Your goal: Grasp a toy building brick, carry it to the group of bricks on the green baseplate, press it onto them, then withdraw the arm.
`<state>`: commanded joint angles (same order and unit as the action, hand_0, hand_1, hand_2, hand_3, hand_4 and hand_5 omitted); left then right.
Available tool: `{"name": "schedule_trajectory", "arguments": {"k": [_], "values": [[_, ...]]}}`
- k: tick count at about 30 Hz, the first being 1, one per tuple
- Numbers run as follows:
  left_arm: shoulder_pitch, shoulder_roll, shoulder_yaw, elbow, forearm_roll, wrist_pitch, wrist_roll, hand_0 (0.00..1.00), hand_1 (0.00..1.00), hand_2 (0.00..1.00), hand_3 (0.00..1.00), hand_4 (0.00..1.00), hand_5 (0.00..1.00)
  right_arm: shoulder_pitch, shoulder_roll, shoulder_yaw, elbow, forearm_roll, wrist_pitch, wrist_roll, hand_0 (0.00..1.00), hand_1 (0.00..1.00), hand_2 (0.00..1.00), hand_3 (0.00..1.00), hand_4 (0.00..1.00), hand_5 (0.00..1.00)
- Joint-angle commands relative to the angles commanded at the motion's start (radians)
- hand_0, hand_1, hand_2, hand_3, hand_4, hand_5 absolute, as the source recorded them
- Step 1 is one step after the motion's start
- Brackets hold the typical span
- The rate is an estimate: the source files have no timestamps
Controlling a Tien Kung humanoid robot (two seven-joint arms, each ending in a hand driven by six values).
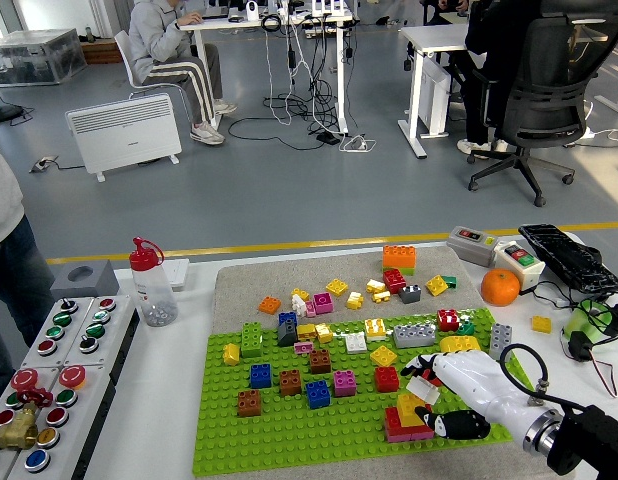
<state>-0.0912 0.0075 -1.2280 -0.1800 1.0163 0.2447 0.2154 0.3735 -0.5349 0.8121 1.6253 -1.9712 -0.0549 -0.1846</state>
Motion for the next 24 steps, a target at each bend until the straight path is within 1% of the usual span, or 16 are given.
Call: {"name": "schedule_trajectory", "arguments": {"k": [24], "values": [[-0.001,0.0,0.0,0.0,0.001,0.0,0.001,0.664,0.611,0.565,0.443,0.243,0.998,-0.01,-0.007,0.007,0.033,0.0,-0.012,0.01,0.56,0.661,0.706,0.706,0.665,0.182]]}}
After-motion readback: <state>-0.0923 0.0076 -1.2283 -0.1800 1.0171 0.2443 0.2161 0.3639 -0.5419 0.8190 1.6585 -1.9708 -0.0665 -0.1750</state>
